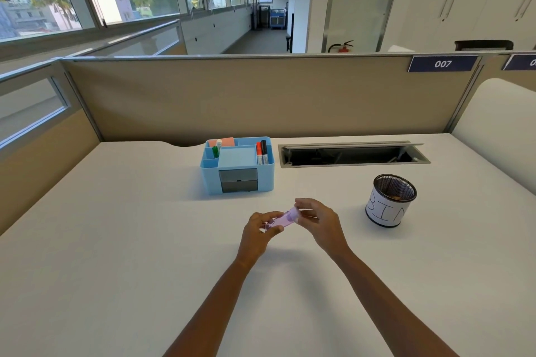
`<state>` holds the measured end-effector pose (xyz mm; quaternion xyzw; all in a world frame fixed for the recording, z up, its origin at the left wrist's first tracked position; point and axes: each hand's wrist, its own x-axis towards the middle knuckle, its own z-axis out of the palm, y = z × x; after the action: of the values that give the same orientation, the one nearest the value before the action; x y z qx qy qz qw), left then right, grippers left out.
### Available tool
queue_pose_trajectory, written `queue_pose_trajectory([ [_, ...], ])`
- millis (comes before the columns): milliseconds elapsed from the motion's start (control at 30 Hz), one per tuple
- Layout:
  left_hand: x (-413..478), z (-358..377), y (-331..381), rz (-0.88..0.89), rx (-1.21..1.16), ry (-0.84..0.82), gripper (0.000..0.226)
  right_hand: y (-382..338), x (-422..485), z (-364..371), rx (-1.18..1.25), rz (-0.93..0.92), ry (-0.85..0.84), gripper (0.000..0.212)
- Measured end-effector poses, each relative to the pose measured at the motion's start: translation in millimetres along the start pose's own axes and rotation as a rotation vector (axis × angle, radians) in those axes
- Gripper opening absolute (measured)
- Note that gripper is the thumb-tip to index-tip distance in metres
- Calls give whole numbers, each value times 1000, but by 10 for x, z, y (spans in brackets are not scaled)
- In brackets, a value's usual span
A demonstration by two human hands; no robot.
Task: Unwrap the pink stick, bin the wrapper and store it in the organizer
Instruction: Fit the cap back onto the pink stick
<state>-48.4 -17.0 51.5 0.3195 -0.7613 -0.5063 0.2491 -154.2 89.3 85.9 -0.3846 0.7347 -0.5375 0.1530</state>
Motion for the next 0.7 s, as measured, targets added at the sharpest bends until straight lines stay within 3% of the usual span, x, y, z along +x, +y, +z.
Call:
queue_pose_trajectory([
  [400, -11, 116, 16, -13, -31, -37, 34, 22, -89, 44, -26, -43, 194, 19],
  [700, -10, 141, 56, -68, -112, -54, 37, 169, -219, 98, -434, -186, -100, 86],
])
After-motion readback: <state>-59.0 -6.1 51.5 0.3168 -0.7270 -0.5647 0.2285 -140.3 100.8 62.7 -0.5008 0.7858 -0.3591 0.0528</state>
